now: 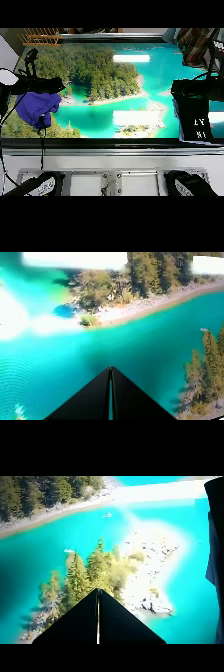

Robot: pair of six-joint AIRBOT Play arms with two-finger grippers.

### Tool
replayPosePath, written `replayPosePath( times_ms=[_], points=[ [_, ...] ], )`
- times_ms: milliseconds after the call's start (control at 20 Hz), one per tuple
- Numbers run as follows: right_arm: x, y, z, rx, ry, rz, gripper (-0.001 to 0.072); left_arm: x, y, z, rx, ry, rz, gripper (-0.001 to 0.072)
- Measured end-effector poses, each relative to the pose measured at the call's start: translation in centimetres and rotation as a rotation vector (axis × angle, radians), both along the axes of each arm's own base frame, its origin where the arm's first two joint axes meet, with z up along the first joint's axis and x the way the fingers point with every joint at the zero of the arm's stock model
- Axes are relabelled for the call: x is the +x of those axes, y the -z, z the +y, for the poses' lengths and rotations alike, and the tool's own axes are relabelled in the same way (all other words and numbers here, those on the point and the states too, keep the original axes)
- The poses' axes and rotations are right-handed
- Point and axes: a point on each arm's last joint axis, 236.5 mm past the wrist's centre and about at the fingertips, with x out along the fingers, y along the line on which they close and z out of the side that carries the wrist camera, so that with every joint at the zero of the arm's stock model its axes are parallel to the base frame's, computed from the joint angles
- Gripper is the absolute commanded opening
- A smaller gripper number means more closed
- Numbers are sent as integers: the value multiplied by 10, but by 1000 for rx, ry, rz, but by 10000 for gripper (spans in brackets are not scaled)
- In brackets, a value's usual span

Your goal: Fold the clothes and pants, and hang the long-sleeved shirts on hangers.

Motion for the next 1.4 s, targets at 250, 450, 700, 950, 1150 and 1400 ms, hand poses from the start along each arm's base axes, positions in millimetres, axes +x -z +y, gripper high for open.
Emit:
replayPosePath(
  times_ms=[250, 450, 700, 950, 1150, 1400],
  points=[
    [0, 0, 0, 0, 0, 0, 5, 0, 0, 0, 1, 1, 0, 12],
    [0, 0, 0, 0, 0, 0, 5, 1, -1, 0, 1, -3, -7, 13],
    [0, 0, 0, 0, 0, 0, 5, 28, -8, 41, 104, -83, -106, 713],
    [0, 0, 0, 0, 0, 0, 5, 46, 19, 173, 369, -315, -36, 712],
    [0, 0, 0, 0, 0, 0, 5, 33, 77, 253, 424, -472, 129, 713],
    [0, 0, 0, 0, 0, 0, 5, 11, 149, 292, 414, -533, 316, 713]
  ],
)
